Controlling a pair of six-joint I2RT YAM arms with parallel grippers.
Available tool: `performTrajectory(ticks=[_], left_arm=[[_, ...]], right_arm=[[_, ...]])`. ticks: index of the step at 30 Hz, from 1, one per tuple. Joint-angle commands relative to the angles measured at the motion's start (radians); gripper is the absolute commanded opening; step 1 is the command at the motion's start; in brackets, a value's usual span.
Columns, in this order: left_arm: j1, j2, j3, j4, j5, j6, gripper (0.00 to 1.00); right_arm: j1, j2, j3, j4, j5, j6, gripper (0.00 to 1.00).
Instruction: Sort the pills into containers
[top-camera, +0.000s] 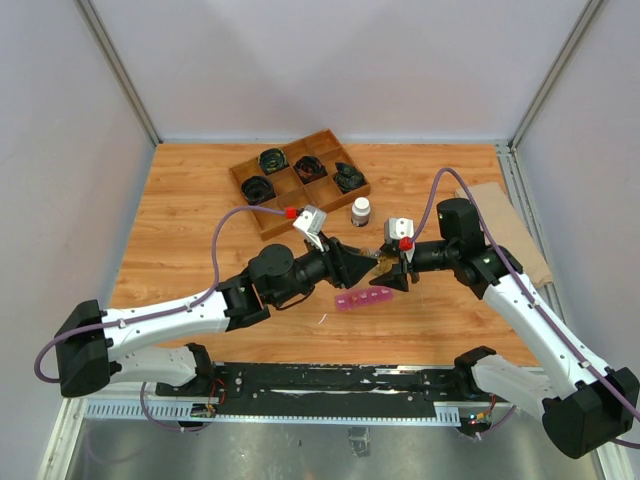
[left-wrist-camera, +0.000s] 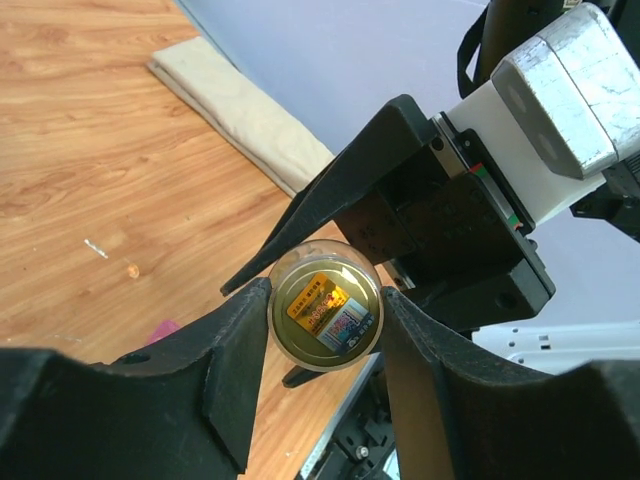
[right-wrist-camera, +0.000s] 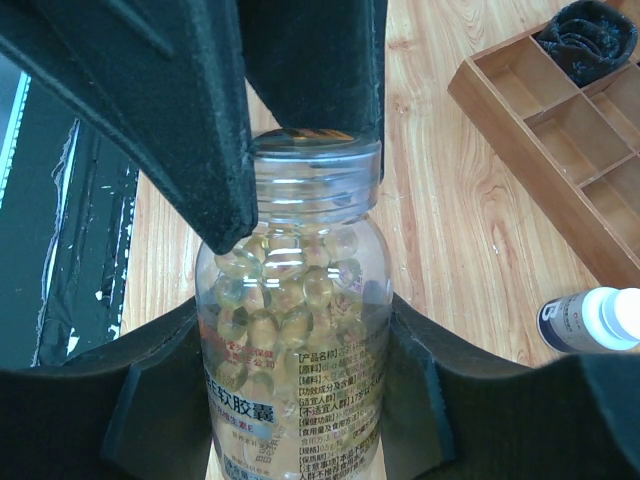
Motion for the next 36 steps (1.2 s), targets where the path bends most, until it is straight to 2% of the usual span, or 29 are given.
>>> performTrajectory(ticks=[1,4,9,11,13,15,17,20,23,24,25,27,30,33,36], left_arm=[[-0.013,0.005,0.037,-0.011,0.005,0.014,0.44],[-0.013,0.004,0.038,-0.009,0.007,0.033,0.29],[-0.011,-0.007,0.011,0.046,0.099,0.214,0.21],[-0.006,-0.013,-0.018,0.096,0.181,0.327,0.19],[0.021,-0.017,-0.064,0.180,0.360,0.404,0.18],[0.075,-0.007,-0.108,0.300,0.557,0.429,0.19],[0.126,0.019,-0.118,0.350,0.679,0.425,0.18],[0.173,0.069,-0.101,0.352,0.787,0.455,0.17],[0.200,0.098,-0.083,0.345,0.806,0.479,0.17],[0.203,0.097,-0.079,0.344,0.803,0.484,0.19],[0.206,0.092,-0.078,0.341,0.780,0.484,0.28],[0.206,0.065,-0.089,0.346,0.683,0.458,0.54],[0.206,-0.016,-0.147,0.395,0.611,0.386,0.80],[0.206,-0.094,-0.198,0.408,0.565,0.303,0.99],[0.206,-0.148,-0.215,0.382,0.538,0.209,0.99]], right_arm=[[-0.011,-0.008,0.010,0.025,-0.010,0.008,0.01],[-0.011,-0.010,0.010,0.025,-0.010,0.007,0.01],[-0.011,-0.012,0.009,0.024,-0.012,0.008,0.01],[-0.011,-0.012,0.009,0.025,-0.013,0.009,0.01],[-0.011,-0.013,0.010,0.024,-0.013,0.009,0.01],[-0.011,-0.012,0.009,0.025,-0.015,0.010,0.01],[-0.011,-0.013,0.010,0.024,-0.016,0.009,0.01],[-0.011,-0.014,0.010,0.024,-0.017,0.010,0.01],[-0.011,-0.014,0.008,0.024,-0.016,0.010,0.00],[-0.011,-0.014,0.008,0.025,-0.016,0.009,0.01],[-0.011,-0.014,0.008,0.024,-0.015,0.008,0.01],[-0.011,-0.015,0.009,0.024,-0.015,0.009,0.01],[-0.011,-0.015,0.008,0.025,-0.016,0.008,0.01],[-0.011,-0.013,0.009,0.024,-0.017,0.008,0.01],[-0.011,-0.012,0.008,0.025,-0.018,0.007,0.01]])
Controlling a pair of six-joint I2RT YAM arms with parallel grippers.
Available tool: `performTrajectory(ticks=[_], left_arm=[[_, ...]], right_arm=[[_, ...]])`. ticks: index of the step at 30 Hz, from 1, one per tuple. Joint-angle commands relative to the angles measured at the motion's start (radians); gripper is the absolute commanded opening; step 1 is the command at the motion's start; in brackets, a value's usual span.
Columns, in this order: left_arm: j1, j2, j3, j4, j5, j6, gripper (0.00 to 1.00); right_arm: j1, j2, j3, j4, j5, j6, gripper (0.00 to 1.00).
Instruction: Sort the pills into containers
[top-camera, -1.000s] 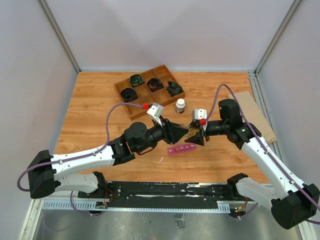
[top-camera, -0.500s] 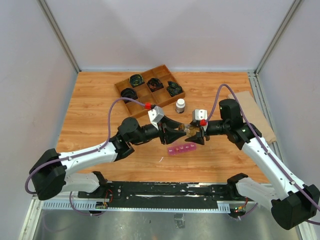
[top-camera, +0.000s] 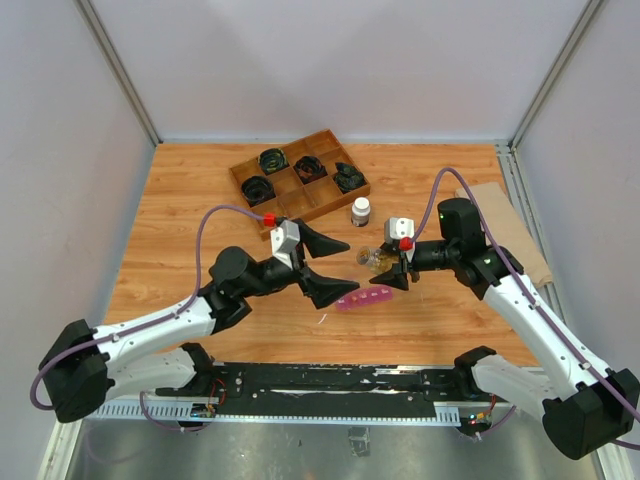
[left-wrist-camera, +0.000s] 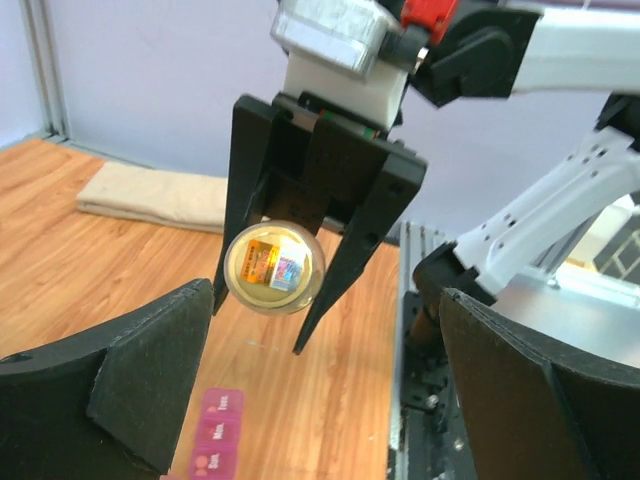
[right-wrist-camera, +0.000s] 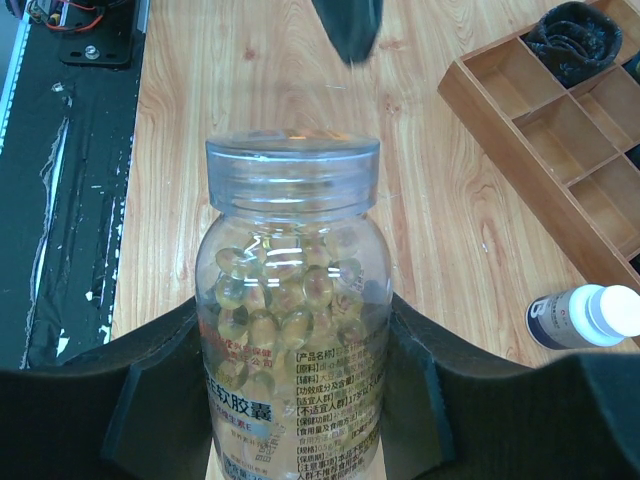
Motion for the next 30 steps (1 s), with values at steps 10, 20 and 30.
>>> performTrajectory(ticks=[10,20,30], left_arm=[[-0.094,-0.062,0.087,-0.190,-0.403,-0.315,0.95],[-0.118,0.059,0.212,-0.329,-0.437,-0.325,0.80],[-0.118,0.091,0.243,-0.354,-0.379,-0.323,0.51]], right_arm=[[-0.011,0.000,0.008,0.015,-0.026,0.011,0.01],[-0.011,-0.004,0.009,0.015,-0.025,0.010,0.01],[-0.011,-0.003,0.008,0.015,-0.027,0.010,0.01]])
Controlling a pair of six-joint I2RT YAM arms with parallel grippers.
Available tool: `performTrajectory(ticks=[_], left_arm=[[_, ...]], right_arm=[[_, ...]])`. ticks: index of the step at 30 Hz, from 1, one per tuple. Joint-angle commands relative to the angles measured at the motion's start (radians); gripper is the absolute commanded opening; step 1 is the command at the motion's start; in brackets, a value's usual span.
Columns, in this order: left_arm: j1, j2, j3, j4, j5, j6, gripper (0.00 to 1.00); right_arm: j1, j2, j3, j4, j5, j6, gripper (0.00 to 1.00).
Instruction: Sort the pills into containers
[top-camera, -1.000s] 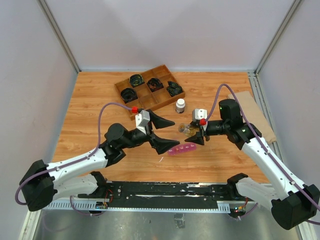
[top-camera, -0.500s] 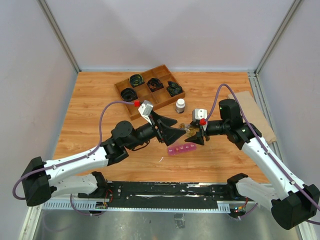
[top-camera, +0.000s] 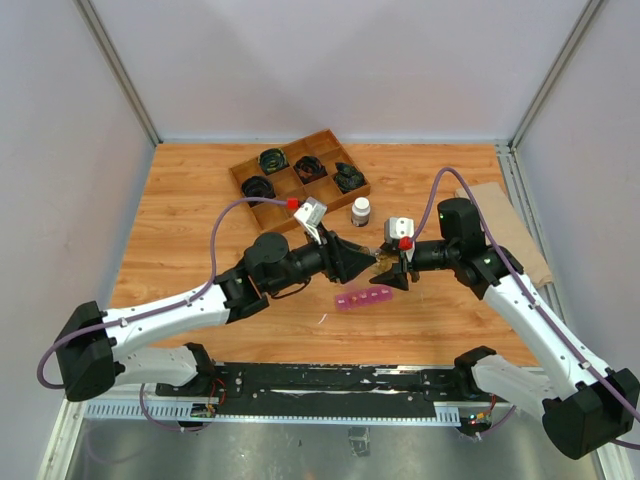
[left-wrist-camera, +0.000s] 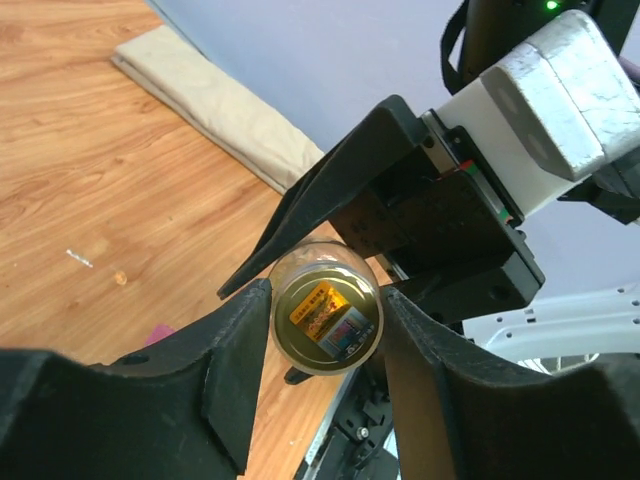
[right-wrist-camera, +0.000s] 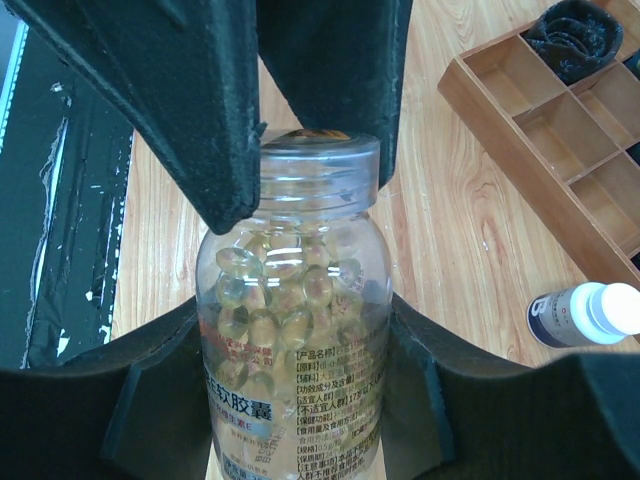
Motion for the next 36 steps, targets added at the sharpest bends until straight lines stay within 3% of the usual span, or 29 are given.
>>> performTrajectory(ticks=[1,6,10,16,21,22,23,25,27,36], left_arm=[[-0.007,-0.001,0.037,-0.007,0.030,0.005,0.45],[-0.007,-0.031,-0.002,0.069,0.105,0.110,0.21],[-0.004,-0.054,-0.067,0.177,0.226,0.315,0.19],[0.047,-0.001,-0.048,0.141,0.460,0.594,0.16],[0.117,0.062,-0.011,0.132,0.522,0.599,0.19],[0.125,0.063,-0.007,0.142,0.501,0.564,0.27],[0.131,0.057,-0.008,0.160,0.464,0.526,0.49],[0.135,0.024,-0.021,0.191,0.407,0.467,0.82],[0.135,-0.023,-0.050,0.231,0.366,0.405,0.98],[0.134,-0.141,-0.112,0.254,0.272,0.104,0.99]], right_arm=[[-0.011,-0.004,0.008,0.016,-0.029,0.008,0.01],[-0.011,-0.005,0.009,0.015,-0.032,0.008,0.01],[-0.011,-0.006,0.008,0.015,-0.034,0.011,0.00],[-0.011,-0.008,0.008,0.016,-0.034,0.010,0.01],[-0.011,-0.009,0.009,0.015,-0.032,0.011,0.01],[-0.011,-0.009,0.008,0.016,-0.032,0.011,0.01],[-0.011,-0.010,0.008,0.015,-0.033,0.011,0.01],[-0.011,-0.010,0.008,0.015,-0.032,0.008,0.01],[-0.011,-0.009,0.009,0.015,-0.032,0.009,0.01],[-0.011,-0.008,0.008,0.016,-0.033,0.007,0.01]])
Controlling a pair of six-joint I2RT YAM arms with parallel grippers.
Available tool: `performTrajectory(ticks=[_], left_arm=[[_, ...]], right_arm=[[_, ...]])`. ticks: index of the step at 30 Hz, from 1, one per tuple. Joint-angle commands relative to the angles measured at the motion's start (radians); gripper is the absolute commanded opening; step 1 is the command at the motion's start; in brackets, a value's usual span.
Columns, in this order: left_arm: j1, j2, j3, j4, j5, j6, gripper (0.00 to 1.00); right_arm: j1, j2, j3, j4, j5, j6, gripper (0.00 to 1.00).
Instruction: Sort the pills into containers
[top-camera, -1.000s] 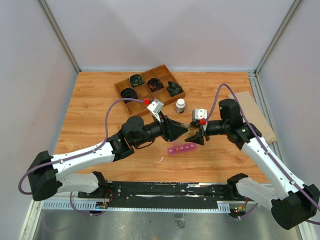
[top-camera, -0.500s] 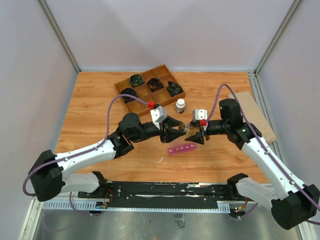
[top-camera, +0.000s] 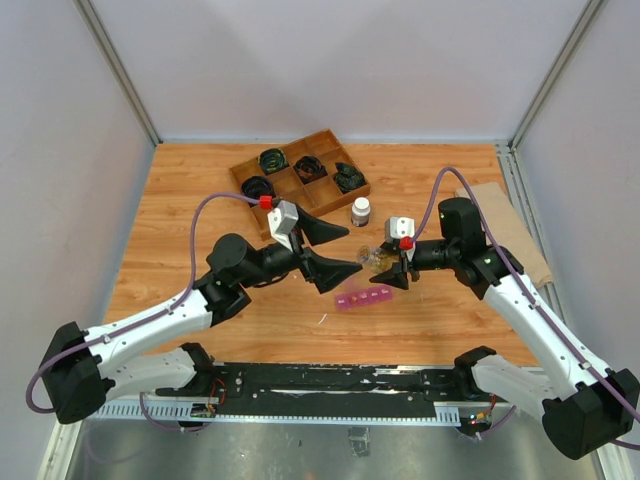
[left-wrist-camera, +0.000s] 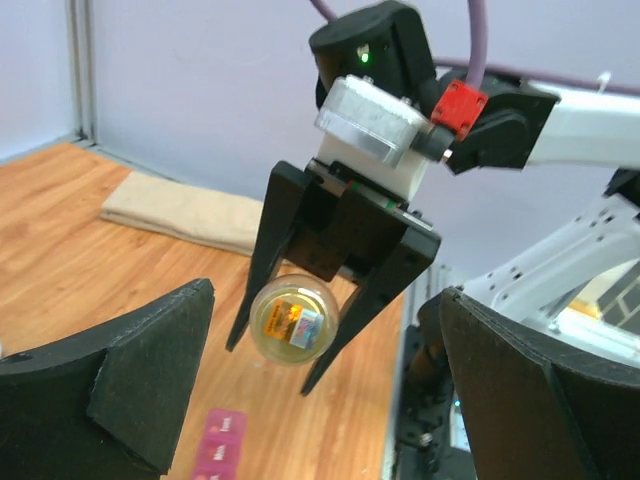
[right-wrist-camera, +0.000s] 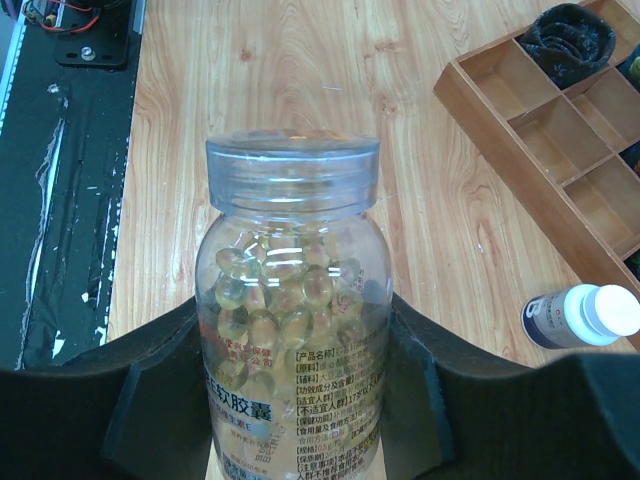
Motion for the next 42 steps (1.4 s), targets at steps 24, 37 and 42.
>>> performTrajectory(ticks=[24,37,42], left_arm=[[-0.130,0.112,0.151,-0.244,-0.329,-0.197,0.63],[-0.134,0.130,0.172,-0.286,-0.299,-0.194,0.42],[-0.132,0.130,0.175,-0.291,-0.289,-0.194,0.15]], right_arm=[[-0.007,-0.006,0.008,0.008,-0.028,0.009,0.01],[-0.007,-0.003,0.007,0.008,-0.026,0.008,0.01],[-0.007,-0.001,0.006,0.008,-0.026,0.007,0.01]])
